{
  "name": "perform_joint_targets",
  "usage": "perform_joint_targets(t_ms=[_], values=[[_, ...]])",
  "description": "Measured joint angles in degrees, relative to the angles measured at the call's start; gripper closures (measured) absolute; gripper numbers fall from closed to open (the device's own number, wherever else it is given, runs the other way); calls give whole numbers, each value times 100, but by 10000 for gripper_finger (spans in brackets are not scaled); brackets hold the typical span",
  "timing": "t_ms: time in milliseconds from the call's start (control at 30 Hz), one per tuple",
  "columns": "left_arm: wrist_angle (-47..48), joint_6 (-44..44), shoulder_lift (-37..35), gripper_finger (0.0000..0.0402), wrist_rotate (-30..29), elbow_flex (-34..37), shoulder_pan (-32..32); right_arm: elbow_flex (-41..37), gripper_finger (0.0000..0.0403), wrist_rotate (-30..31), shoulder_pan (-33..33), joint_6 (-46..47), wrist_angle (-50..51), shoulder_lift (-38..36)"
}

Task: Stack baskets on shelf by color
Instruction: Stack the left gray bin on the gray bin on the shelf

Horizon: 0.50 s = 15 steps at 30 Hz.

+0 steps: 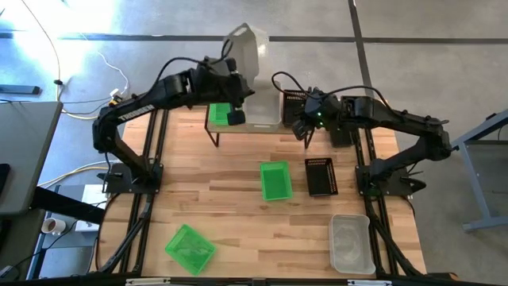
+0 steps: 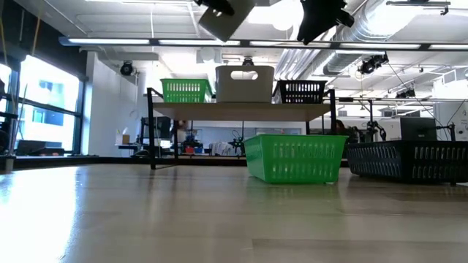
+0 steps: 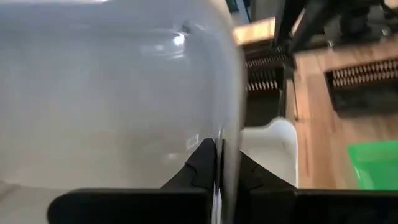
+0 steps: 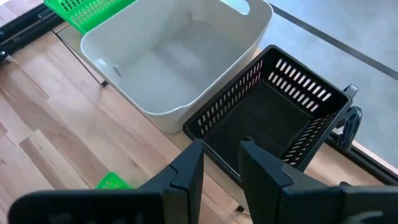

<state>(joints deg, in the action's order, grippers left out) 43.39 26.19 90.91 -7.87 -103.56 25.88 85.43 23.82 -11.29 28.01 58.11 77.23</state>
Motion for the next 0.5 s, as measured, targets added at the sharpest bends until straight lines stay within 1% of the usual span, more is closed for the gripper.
perform_joint_targets(t_ms=[200, 500], values=[[764, -52, 447, 401, 386, -504, 194, 0, 315, -1, 0, 0, 112, 0], [1368, 20, 1184, 401, 437, -1207, 60, 0, 315, -1, 0, 18, 253, -2]])
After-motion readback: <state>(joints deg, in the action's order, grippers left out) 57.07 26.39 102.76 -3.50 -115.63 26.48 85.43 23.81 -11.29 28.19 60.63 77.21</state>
